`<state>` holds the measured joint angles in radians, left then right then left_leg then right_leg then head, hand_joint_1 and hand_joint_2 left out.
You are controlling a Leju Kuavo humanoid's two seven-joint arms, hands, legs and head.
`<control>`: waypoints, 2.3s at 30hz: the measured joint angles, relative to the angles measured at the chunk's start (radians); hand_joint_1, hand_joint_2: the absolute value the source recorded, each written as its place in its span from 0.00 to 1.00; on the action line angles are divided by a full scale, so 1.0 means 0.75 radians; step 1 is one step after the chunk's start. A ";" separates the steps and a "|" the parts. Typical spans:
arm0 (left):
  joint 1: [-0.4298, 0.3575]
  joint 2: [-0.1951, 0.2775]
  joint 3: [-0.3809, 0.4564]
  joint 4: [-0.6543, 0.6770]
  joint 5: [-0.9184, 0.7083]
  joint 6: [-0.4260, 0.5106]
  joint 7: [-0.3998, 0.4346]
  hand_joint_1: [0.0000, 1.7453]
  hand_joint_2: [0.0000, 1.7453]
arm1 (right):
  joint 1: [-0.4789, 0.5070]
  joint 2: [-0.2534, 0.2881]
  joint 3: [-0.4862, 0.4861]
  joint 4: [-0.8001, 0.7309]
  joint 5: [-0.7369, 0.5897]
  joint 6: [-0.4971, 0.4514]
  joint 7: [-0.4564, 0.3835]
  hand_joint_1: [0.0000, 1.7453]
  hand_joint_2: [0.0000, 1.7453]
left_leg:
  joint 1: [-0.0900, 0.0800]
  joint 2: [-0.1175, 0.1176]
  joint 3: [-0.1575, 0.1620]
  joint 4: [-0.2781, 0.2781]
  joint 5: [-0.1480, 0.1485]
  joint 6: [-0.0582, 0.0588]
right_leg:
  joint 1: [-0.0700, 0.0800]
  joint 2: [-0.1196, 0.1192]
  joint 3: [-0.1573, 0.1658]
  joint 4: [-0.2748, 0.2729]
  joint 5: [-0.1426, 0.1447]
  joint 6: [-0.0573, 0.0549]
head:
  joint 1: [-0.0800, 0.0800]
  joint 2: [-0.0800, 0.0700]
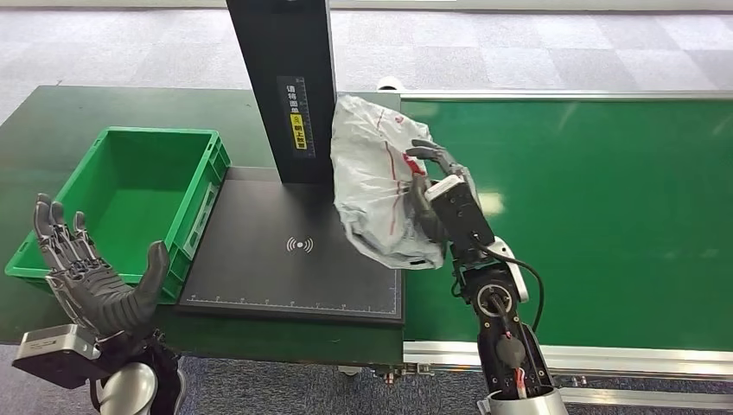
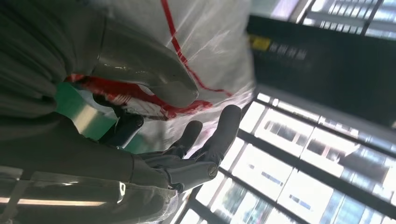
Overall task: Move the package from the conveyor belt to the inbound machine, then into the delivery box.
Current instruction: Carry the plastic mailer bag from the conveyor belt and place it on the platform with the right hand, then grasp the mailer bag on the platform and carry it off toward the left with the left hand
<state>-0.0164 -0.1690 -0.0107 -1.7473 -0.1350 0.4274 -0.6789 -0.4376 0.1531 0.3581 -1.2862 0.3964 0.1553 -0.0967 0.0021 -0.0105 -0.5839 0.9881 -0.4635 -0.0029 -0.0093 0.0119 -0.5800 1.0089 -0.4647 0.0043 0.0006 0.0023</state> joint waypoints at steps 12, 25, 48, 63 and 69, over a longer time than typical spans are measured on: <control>-0.027 0.019 0.002 0.004 0.009 0.027 0.020 0.00 1.00 | -0.140 0.095 0.200 0.325 -0.101 0.055 -0.027 0.34 1.00 | 0.000 -0.001 0.000 0.000 0.000 0.000 | 0.000 -0.001 0.000 0.000 0.000 0.000 | 0.000 0.000; -0.001 0.025 -0.016 0.001 -0.007 -0.055 0.088 0.00 1.00 | -0.196 0.100 0.232 0.474 -0.091 -0.062 -0.091 0.00 1.00 | 0.000 -0.001 0.000 0.001 0.000 0.000 | 0.000 -0.001 -0.001 0.000 0.000 0.000 | 0.000 0.000; -0.369 -0.066 -0.386 0.721 -0.527 -0.432 0.461 0.00 1.00 | 0.144 0.065 -0.058 -0.366 -0.144 -0.561 -0.447 0.00 1.00 | -0.003 -0.013 -0.002 0.002 0.001 0.002 | -0.005 -0.014 -0.001 -0.002 0.001 0.002 | 0.000 0.000; -0.797 -0.232 -0.545 1.562 -0.757 -0.204 0.683 0.00 1.00 | 0.232 0.098 -0.135 -0.494 -0.140 -0.479 -0.450 0.00 1.00 | -0.003 -0.004 -0.002 0.004 0.001 0.002 | -0.004 -0.004 -0.001 -0.002 0.004 0.004 | 0.000 0.000; -0.879 -0.248 -0.688 1.714 -0.804 -0.125 0.833 0.00 1.00 | 0.231 0.112 -0.137 -0.479 -0.147 -0.467 -0.459 0.00 1.00 | -0.003 -0.004 -0.002 0.004 0.001 0.002 | -0.005 -0.004 -0.001 -0.001 0.004 0.004 | 0.000 0.000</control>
<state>-0.6755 -0.3548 -0.5265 -0.4617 -0.7382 0.3337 -0.0544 -0.2640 0.2373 0.2552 -1.6451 0.2860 -0.1950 -0.4406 -0.0001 -0.0133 -0.5854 0.9908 -0.4626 -0.0012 -0.0127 0.0086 -0.5807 1.0078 -0.4620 0.0072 0.0005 0.0023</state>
